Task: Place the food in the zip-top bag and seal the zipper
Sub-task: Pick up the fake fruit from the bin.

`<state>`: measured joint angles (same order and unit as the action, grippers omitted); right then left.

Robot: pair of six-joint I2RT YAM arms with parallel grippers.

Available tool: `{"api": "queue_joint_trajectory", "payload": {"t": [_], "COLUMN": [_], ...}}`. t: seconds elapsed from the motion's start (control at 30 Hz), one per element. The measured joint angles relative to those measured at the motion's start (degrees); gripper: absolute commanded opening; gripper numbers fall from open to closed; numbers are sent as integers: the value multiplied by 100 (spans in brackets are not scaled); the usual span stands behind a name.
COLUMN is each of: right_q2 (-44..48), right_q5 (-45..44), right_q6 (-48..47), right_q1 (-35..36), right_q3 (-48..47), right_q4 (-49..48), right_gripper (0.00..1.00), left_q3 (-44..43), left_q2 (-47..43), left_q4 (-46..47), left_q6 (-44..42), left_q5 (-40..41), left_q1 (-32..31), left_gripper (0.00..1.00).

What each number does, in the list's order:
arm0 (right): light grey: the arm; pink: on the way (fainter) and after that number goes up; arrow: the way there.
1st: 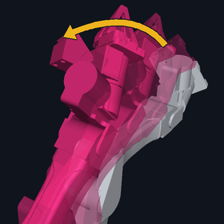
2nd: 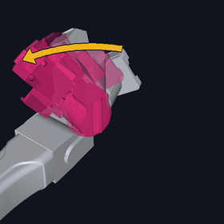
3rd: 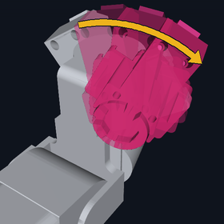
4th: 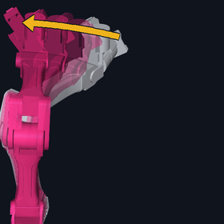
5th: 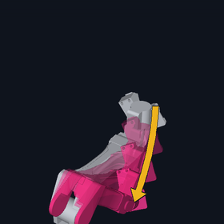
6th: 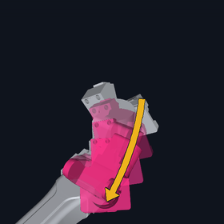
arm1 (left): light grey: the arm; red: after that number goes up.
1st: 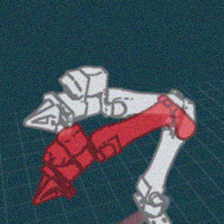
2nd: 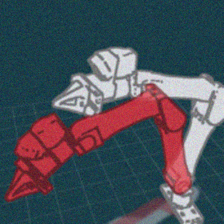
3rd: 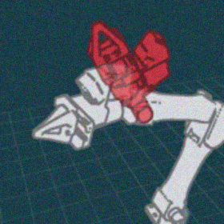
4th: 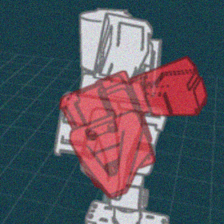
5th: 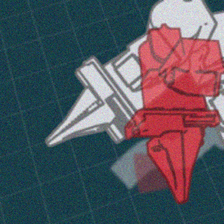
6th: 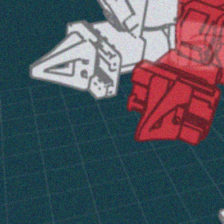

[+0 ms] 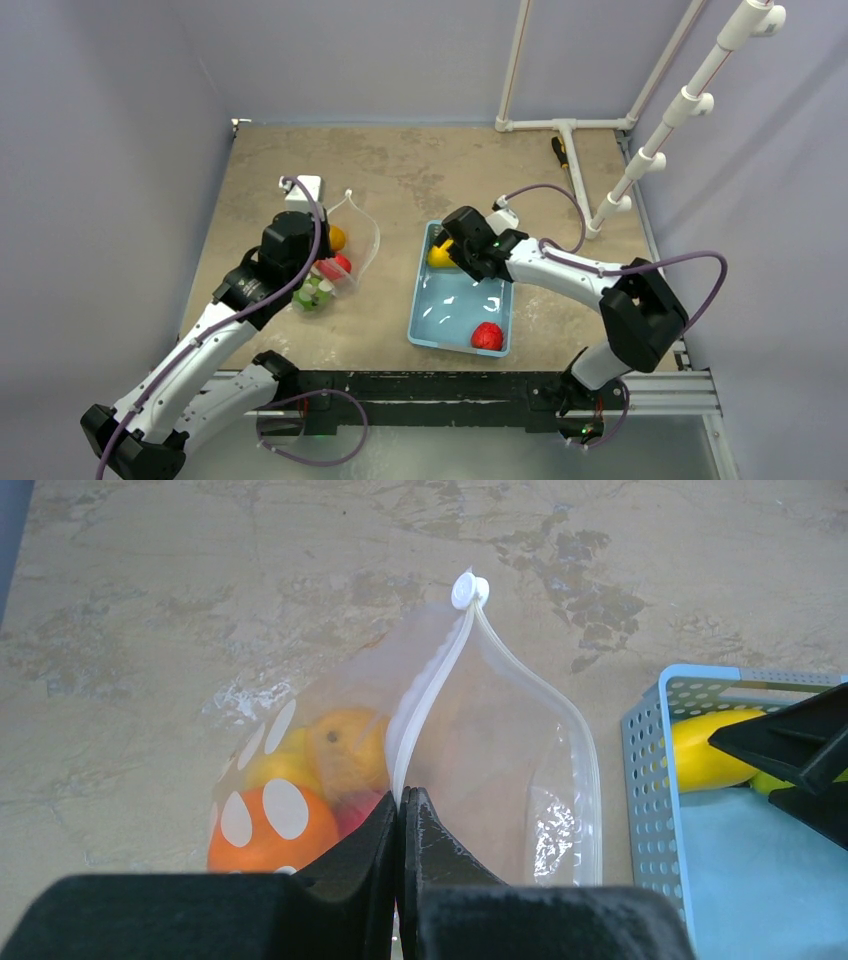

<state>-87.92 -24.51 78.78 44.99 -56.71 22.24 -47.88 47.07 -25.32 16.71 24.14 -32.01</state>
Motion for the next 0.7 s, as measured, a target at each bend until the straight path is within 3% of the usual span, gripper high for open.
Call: {"api": "queue_joint_trajectory", "payload": {"t": [0.57,0.7], "right_q2": [-750,-922], "right_q5": [9,7], "right_q6": [-20,-68], "right_q1": [-490,-511], "right_q3": [-94,-186], "right_q4": [-494,-588], "right_gripper": [90,85], "left_q3": [0,0], "left_q2": [-4,-4], "left_q4": [2,2], "left_q6": [-2,-2], "left_q5": [-103,-103], "left_q1": [0,0], "left_gripper": [0,0]}}
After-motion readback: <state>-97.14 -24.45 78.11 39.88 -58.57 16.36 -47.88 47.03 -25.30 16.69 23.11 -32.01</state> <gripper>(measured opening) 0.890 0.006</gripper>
